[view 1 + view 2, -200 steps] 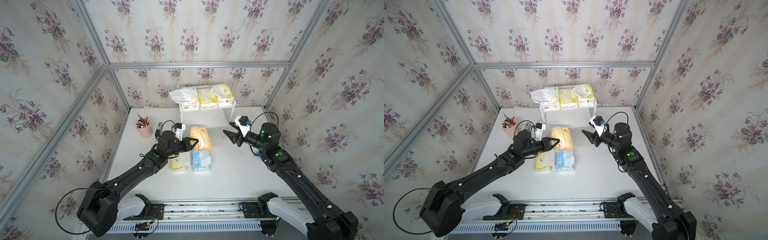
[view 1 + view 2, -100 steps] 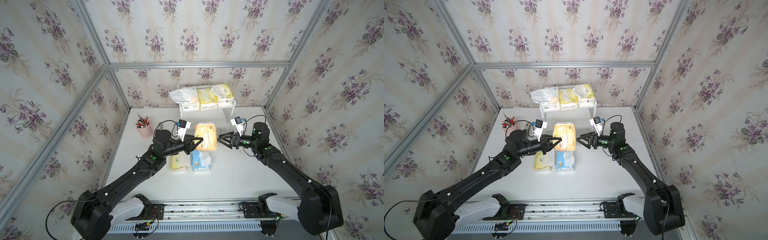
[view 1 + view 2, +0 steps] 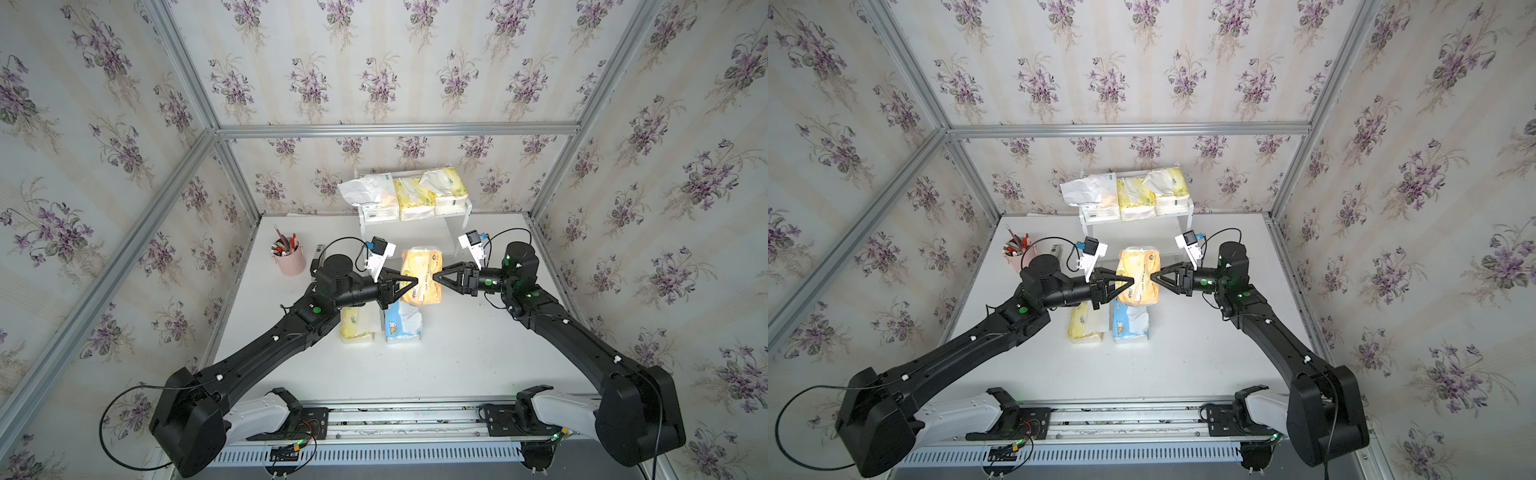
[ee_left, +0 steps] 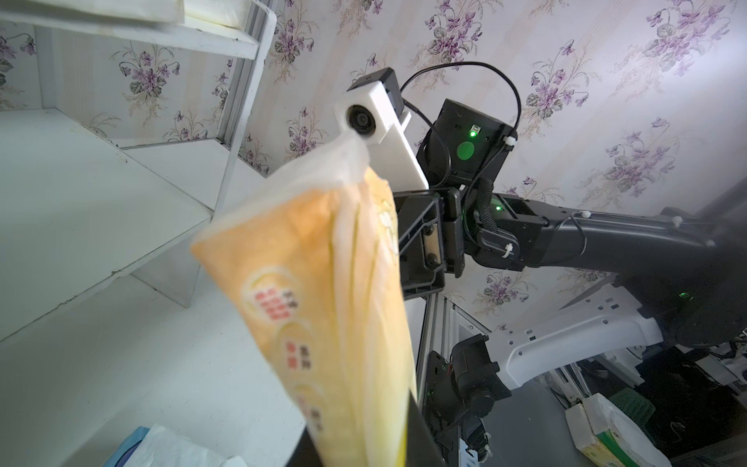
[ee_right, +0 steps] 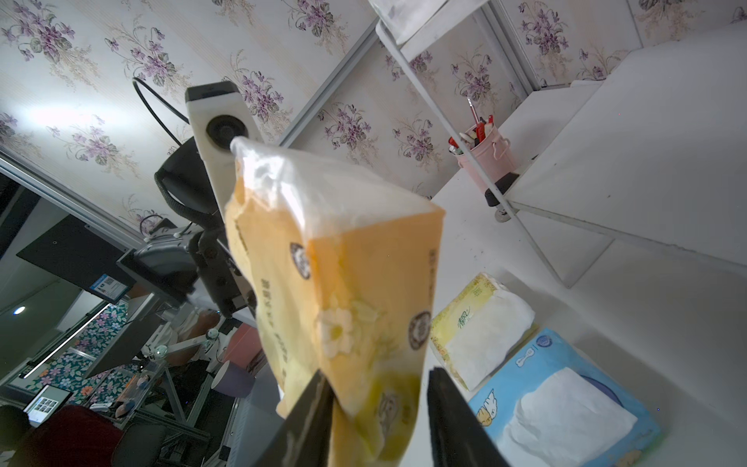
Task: Remove the tissue boxes from the shelf
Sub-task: Pick up a box of tissues from the shelf, then place the box of tissues at the center of the board.
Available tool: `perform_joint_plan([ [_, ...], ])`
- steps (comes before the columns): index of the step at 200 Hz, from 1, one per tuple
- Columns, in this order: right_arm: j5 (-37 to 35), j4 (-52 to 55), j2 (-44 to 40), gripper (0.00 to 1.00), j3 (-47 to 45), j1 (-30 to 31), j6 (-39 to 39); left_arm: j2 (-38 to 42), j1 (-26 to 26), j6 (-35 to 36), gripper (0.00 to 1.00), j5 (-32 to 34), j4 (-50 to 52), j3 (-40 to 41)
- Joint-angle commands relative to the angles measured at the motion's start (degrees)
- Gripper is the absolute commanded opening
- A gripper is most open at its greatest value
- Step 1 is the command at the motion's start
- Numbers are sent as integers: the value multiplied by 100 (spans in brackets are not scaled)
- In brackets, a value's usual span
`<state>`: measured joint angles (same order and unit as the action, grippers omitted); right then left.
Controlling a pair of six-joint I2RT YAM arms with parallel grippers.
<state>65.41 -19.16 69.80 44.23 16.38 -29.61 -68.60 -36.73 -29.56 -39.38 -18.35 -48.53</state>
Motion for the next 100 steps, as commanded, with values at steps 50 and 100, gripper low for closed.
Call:
perform_joint_plan([
  [50, -355, 1473, -71, 7, 370, -13, 1158, 141, -18, 389, 56, 1124, 882, -156],
  [100, -989, 2852, 1, 7, 352, -236, 2153, 1053, -18, 825, 83, 2349, 1535, 39],
])
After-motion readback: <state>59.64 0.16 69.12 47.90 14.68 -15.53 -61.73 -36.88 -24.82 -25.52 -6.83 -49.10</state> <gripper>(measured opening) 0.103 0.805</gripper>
